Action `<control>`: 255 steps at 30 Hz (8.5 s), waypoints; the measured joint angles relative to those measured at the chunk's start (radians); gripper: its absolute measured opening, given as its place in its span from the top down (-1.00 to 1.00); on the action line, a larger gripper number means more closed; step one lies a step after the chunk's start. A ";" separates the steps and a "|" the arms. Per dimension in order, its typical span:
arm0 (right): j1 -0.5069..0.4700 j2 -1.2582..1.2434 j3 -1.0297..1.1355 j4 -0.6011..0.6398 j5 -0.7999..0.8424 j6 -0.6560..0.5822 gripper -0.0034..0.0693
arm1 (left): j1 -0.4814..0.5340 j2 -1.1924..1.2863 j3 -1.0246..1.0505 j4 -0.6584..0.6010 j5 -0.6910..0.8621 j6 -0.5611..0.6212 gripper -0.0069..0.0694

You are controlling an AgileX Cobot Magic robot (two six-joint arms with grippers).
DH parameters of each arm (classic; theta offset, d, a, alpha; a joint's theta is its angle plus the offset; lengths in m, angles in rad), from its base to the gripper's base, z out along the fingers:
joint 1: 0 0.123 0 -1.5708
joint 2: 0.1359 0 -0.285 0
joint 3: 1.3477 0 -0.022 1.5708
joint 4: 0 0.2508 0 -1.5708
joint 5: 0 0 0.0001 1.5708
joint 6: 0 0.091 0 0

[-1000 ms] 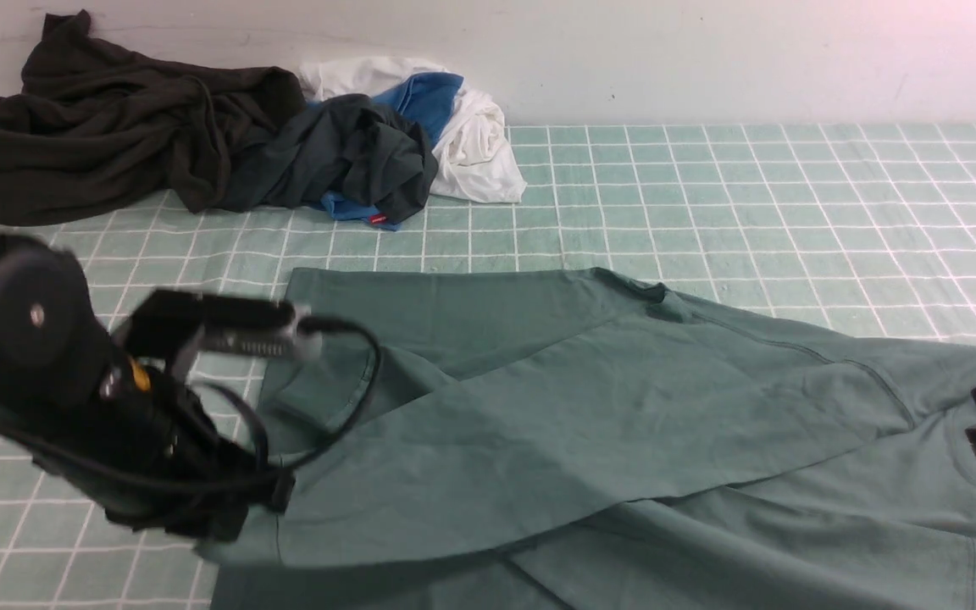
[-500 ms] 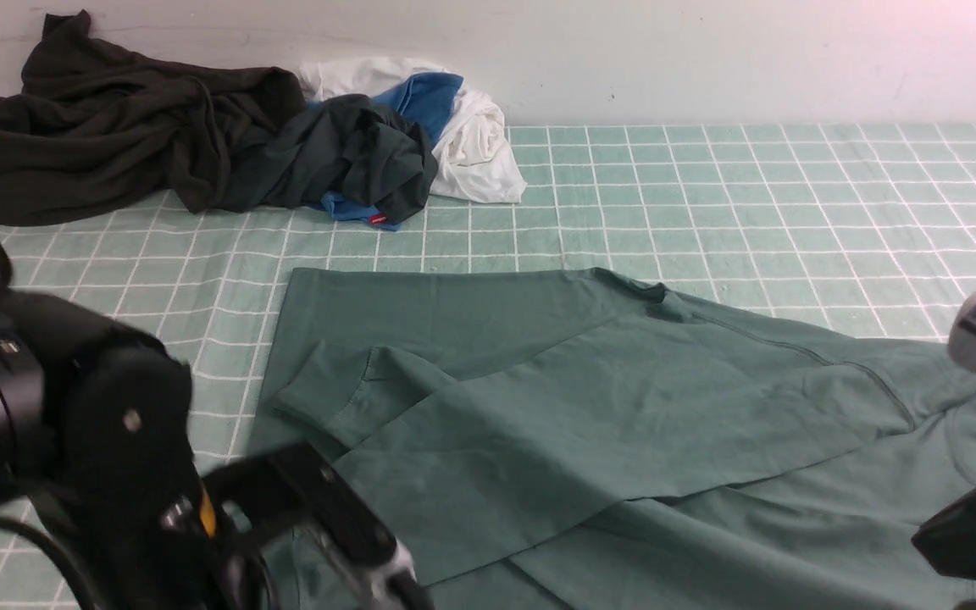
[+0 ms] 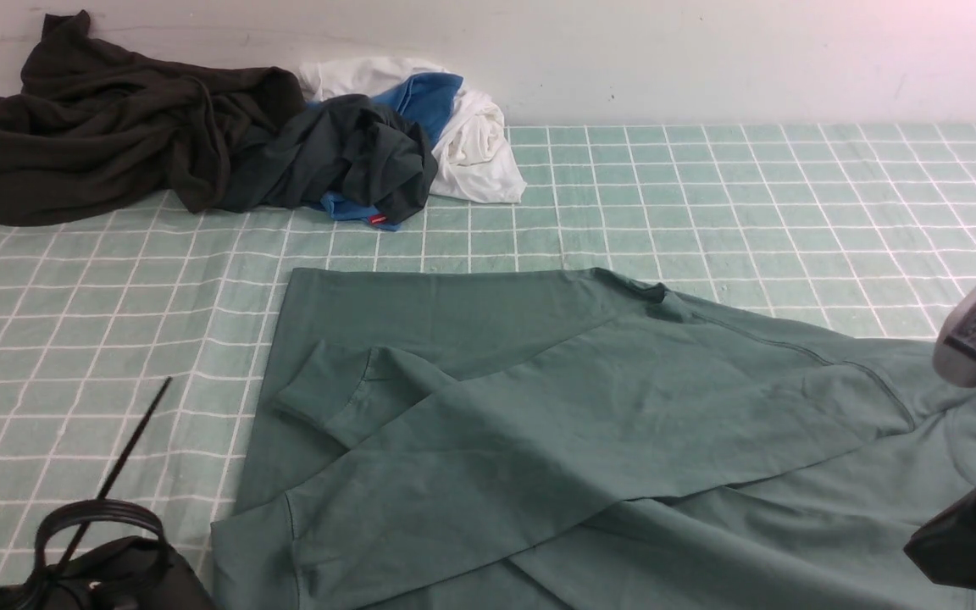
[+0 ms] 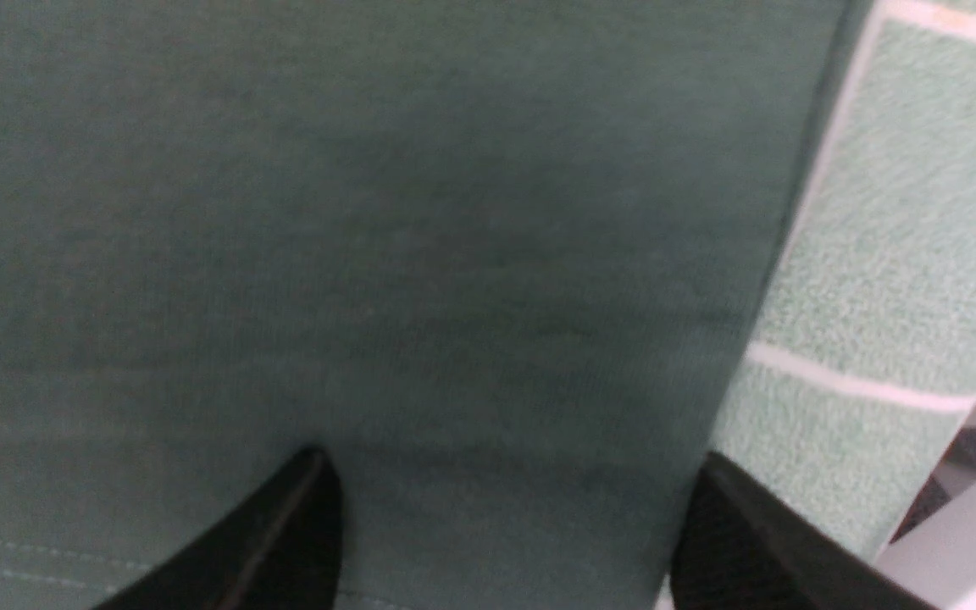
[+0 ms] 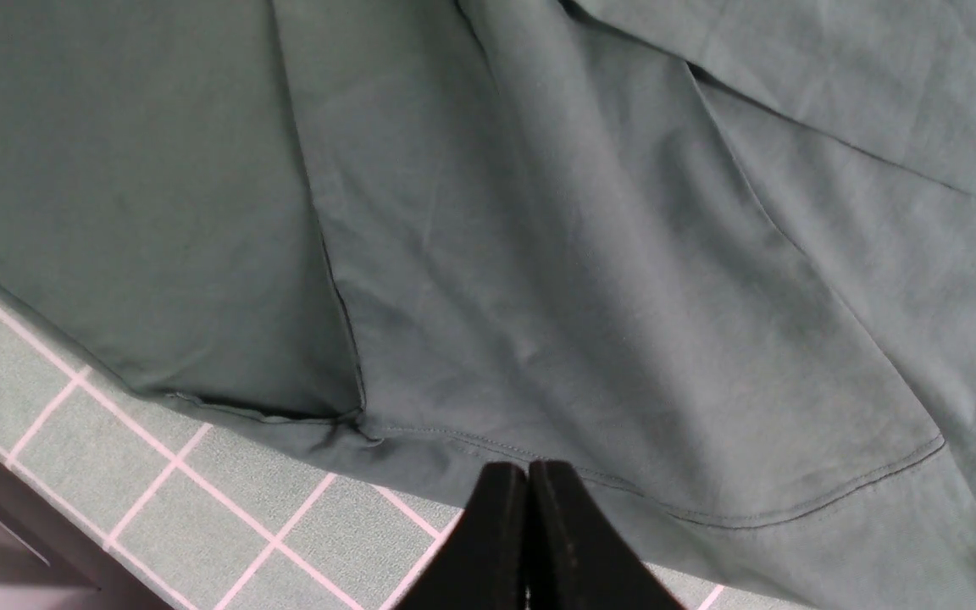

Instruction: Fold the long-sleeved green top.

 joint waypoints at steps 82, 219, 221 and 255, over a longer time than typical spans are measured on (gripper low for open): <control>-0.236 0.319 0.029 -0.322 -0.399 -0.454 0.89 | 0.365 -0.096 -0.490 0.283 0.331 -0.122 0.77; 0.037 0.867 -0.887 0.218 -0.233 -0.007 0.79 | 0.702 -0.170 -0.917 0.056 0.455 -0.222 0.83; 0.097 0.936 -0.905 0.255 -0.297 0.005 0.79 | 0.702 -0.196 -0.917 0.056 0.461 -0.222 0.83; -0.052 0.247 -0.334 -0.025 -0.294 0.061 0.60 | 0.631 -0.675 -0.288 0.063 0.179 -0.298 0.83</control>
